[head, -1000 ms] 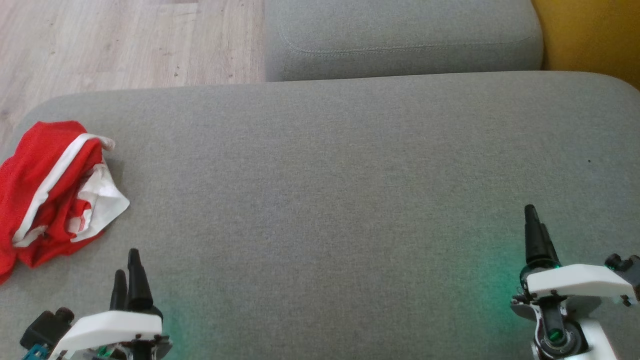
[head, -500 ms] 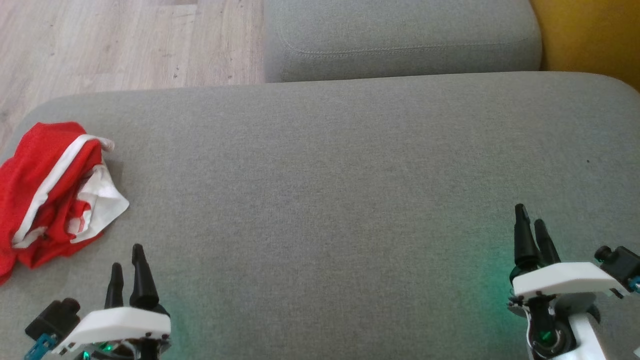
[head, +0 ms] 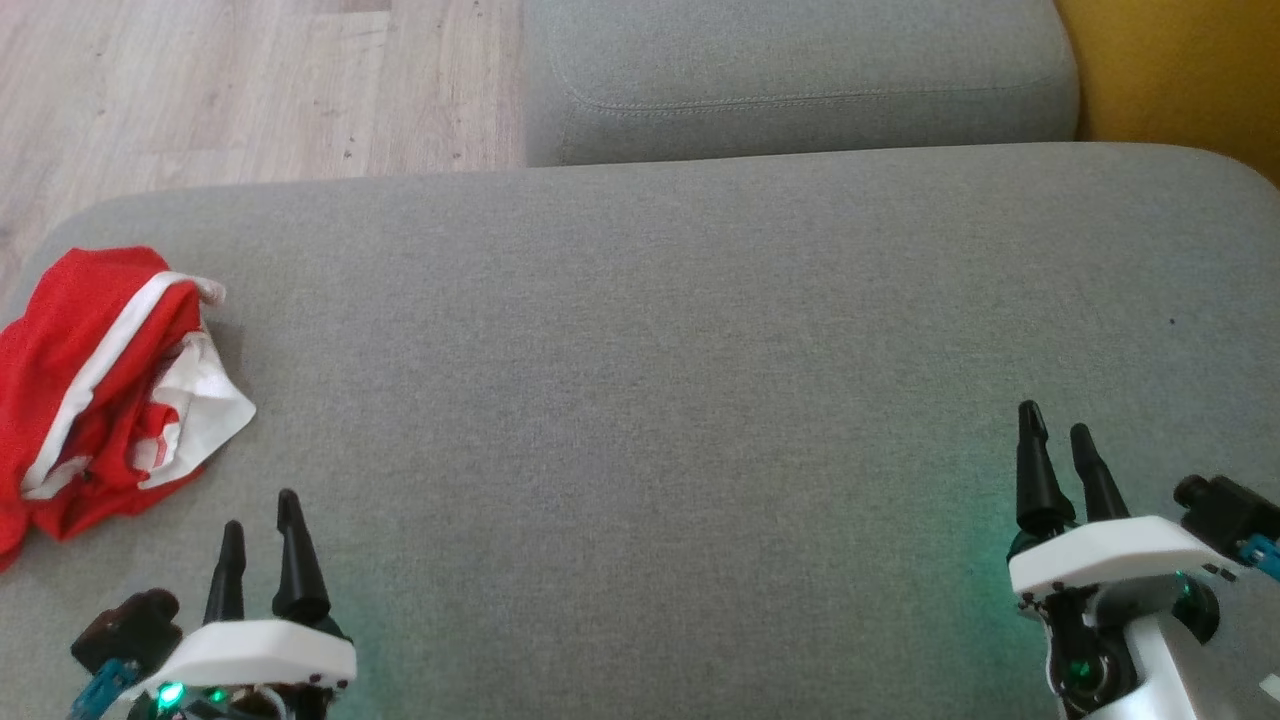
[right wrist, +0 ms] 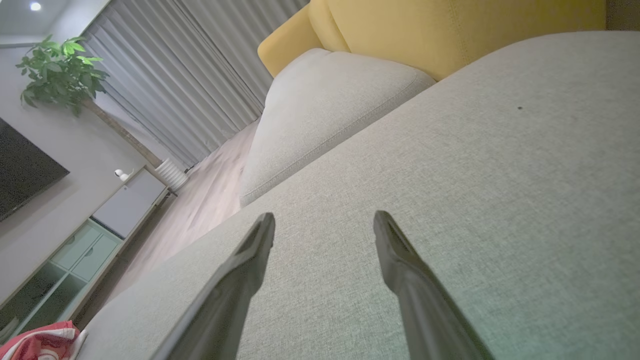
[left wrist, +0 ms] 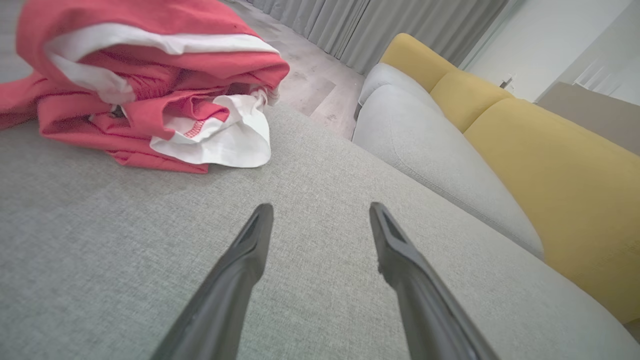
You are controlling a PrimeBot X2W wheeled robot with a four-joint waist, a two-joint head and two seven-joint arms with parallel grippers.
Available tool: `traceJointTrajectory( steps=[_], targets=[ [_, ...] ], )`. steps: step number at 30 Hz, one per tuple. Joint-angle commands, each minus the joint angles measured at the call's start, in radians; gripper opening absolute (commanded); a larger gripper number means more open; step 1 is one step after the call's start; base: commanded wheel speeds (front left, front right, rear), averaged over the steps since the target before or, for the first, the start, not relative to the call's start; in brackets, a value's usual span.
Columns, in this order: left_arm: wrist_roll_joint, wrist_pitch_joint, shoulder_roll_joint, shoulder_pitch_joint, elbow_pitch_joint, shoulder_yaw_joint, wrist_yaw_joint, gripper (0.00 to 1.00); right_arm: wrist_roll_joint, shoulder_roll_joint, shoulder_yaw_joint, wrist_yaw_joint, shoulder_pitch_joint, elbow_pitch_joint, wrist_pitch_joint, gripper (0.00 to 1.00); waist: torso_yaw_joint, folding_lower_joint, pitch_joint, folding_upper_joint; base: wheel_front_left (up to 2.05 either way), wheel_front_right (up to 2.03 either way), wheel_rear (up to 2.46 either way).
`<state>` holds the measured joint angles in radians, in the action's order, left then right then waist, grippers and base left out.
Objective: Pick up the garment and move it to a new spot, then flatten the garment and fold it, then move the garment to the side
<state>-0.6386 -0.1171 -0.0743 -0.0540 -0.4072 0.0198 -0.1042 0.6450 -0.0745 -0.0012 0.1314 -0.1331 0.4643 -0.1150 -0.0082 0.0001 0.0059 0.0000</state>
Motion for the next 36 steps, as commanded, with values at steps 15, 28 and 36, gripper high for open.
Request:
traceJointTrajectory(
  steps=[15, 28, 36],
  targets=[
    [0.215, -0.054, -0.029, -0.060, 0.005, 0.003, 0.004, 1.00, -0.216, -0.018, 0.048, -0.001, -0.086, -0.003, -0.056, 1.00, 0.001, 0.0000, 0.000, 0.0000, 0.00, 0.00, 0.00],
    [0.372, -0.092, -0.035, -0.080, -0.043, -0.002, 0.005, 1.00, -0.386, -0.022, 0.082, -0.001, -0.115, 0.062, -0.094, 1.00, -0.001, 0.0000, -0.001, 0.0000, 0.00, 0.00, 0.00],
    [0.480, -0.119, -0.039, -0.090, -0.070, -0.001, 0.007, 1.00, -0.506, -0.022, 0.096, -0.001, -0.134, 0.094, -0.121, 1.00, -0.002, -0.0001, 0.009, 0.0000, 0.00, 0.00, 0.00]
  ],
)
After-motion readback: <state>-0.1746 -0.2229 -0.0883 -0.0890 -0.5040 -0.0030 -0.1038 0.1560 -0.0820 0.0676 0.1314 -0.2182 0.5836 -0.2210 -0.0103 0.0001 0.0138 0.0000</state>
